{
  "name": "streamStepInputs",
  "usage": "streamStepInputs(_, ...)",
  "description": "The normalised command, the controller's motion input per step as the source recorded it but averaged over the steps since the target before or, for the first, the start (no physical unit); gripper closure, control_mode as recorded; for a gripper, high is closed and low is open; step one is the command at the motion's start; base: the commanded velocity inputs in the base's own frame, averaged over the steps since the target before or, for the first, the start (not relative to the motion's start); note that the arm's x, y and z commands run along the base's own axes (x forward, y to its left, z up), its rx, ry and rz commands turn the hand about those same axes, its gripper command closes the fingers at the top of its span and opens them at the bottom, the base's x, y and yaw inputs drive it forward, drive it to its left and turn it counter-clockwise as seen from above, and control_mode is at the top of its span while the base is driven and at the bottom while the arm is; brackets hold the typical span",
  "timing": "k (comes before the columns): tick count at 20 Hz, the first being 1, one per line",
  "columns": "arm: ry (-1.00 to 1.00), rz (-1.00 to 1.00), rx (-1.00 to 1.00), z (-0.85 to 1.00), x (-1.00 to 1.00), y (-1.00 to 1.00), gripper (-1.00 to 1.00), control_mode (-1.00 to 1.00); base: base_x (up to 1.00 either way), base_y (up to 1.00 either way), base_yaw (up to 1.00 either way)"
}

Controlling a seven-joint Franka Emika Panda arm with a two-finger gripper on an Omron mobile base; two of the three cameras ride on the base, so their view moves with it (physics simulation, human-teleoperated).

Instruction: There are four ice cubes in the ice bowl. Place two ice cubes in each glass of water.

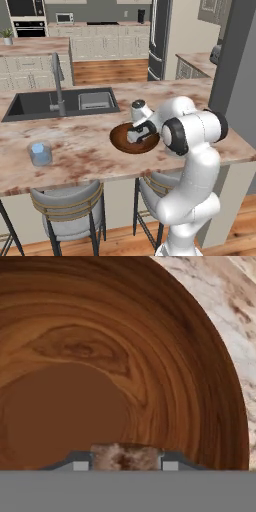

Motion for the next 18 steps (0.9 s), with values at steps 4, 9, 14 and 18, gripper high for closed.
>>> streamStepInputs(4, 0.0, -0.02, 0.1, 0.96, -0.51, -0.04, 1.0, -1.0, 0.0, 0.0, 0.0)
streamStepInputs(9, 0.0, -0.13, 0.01, 1.0, -0.75, -0.19, 1.0, -1.0, 0.0, 0.0, 0.0)
streamStepInputs(14, 0.0, -0.24, 0.0, 0.86, -0.84, -0.3, 1.0, -1.0, 0.0, 0.0, 0.0)
streamStepInputs(18, -0.14, -0.25, 0.01, 0.42, -0.81, -0.44, 1.0, -1.0, 0.0, 0.0, 0.0)
